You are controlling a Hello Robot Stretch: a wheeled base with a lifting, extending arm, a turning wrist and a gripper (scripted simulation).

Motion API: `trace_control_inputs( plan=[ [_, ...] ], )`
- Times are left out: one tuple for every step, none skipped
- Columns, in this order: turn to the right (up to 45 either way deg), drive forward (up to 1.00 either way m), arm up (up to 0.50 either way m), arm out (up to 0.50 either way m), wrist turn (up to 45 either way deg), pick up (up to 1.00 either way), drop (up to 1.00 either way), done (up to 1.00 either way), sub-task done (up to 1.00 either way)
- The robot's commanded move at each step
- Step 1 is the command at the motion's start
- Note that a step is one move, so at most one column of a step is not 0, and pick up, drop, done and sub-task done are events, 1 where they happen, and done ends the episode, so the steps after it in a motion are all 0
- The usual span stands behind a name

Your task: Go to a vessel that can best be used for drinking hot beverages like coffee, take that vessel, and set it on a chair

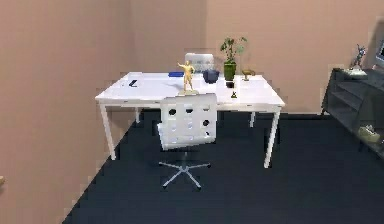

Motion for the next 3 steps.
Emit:
trace_control_inputs(
  plan=[
    [45.0,0.00,0.00,0.00,0.0,0.00,0.00,0.00,0.00],
    [45.0,0.00,0.00,0.00,0.0,0.00,0.00,0.00,0.00],
    [45.0,0.00,0.00,0.00,0.0,0.00,0.00,0.00,0.00]
  ],
)
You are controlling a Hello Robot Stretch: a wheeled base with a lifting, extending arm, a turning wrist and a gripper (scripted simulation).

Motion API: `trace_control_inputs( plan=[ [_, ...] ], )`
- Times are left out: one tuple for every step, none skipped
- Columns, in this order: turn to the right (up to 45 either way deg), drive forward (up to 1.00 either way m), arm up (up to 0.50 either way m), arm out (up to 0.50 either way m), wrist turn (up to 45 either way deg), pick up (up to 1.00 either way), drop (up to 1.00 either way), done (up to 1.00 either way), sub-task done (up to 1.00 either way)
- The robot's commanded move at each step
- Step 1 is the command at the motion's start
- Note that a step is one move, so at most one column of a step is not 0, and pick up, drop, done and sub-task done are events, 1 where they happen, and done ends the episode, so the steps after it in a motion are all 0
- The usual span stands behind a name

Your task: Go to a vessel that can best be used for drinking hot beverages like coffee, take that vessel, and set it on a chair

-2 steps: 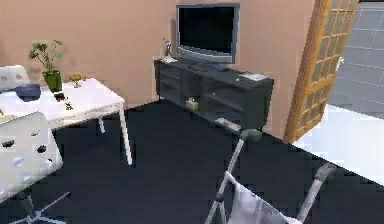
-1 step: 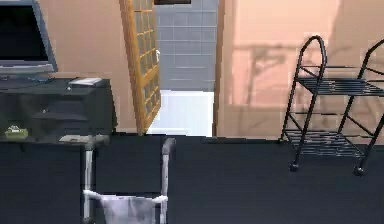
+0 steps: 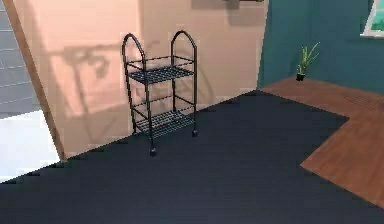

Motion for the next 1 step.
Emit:
trace_control_inputs(
  plan=[
    [30.0,0.00,0.00,0.00,0.0,0.00,0.00,0.00,0.00]
  ],
)
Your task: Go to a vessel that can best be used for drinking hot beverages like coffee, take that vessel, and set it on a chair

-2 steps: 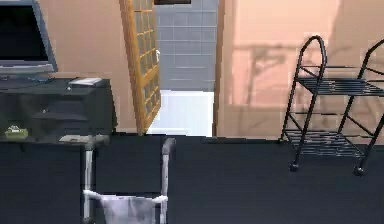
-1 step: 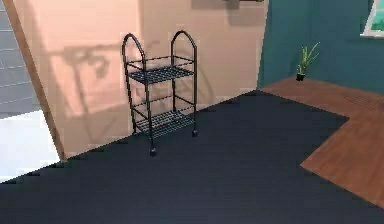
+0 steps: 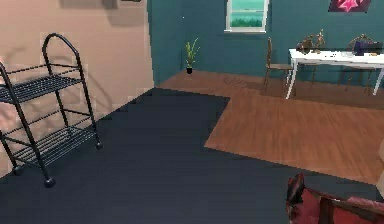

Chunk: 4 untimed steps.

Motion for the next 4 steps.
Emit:
trace_control_inputs(
  plan=[
    [0.0,0.30,0.00,0.00,0.0,0.00,0.00,0.00,0.00],
    [-45.0,0.00,0.00,0.00,0.0,0.00,0.00,0.00,0.00],
    [-15.0,0.00,0.00,0.00,0.0,0.00,0.00,0.00,0.00],
    [0.0,1.00,0.00,0.00,0.0,0.00,0.00,0.00,0.00]
  ],
)
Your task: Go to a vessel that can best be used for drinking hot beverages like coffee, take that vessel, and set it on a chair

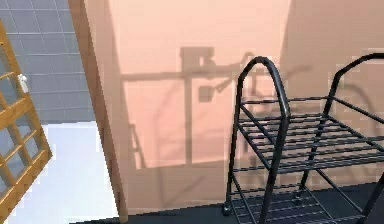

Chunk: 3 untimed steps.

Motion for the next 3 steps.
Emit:
trace_control_inputs(
  plan=[
    [0.0,0.10,0.00,0.00,0.0,0.00,0.00,0.00,0.00],
    [-45.0,0.00,0.00,0.00,0.0,0.00,0.00,0.00,0.00],
    [-6.0,0.00,0.00,0.00,0.0,0.00,0.00,0.00,0.00]
  ],
)
